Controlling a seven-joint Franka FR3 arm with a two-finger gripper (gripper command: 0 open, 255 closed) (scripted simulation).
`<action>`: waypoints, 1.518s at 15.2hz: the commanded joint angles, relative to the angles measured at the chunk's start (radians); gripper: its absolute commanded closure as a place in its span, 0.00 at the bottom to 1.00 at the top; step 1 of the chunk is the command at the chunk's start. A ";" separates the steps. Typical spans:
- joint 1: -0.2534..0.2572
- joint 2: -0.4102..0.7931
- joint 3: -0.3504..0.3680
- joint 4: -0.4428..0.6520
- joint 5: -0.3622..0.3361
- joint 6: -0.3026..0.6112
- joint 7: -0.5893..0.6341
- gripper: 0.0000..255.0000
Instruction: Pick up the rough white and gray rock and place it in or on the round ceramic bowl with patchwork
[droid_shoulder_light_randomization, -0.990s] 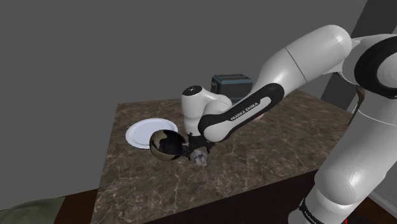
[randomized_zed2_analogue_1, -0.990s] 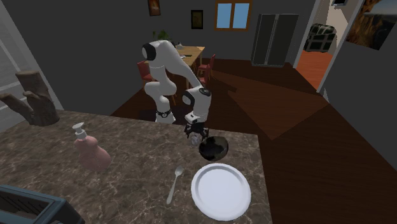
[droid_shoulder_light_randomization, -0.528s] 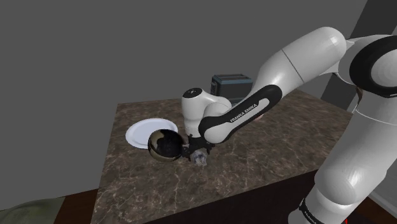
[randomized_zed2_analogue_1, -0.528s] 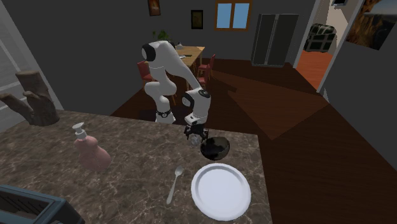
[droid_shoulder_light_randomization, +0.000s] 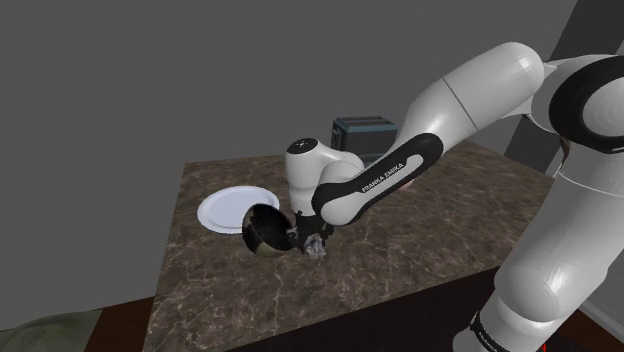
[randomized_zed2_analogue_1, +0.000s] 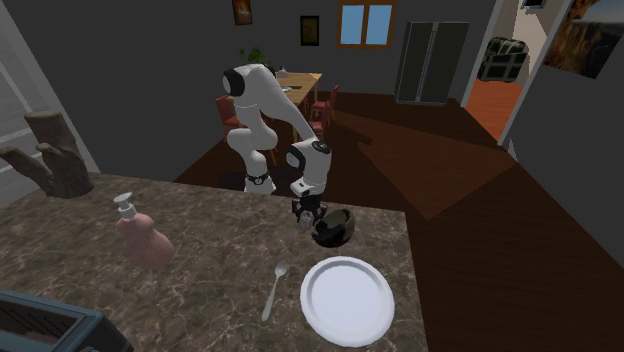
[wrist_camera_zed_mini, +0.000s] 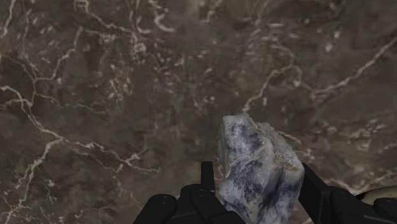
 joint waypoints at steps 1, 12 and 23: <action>0.000 0.002 -0.001 -0.001 0.000 0.000 0.000 1.00; -0.006 -0.099 0.005 0.039 0.098 -0.105 -0.083 1.00; -0.004 -0.189 -0.008 0.115 0.173 -0.244 -0.155 1.00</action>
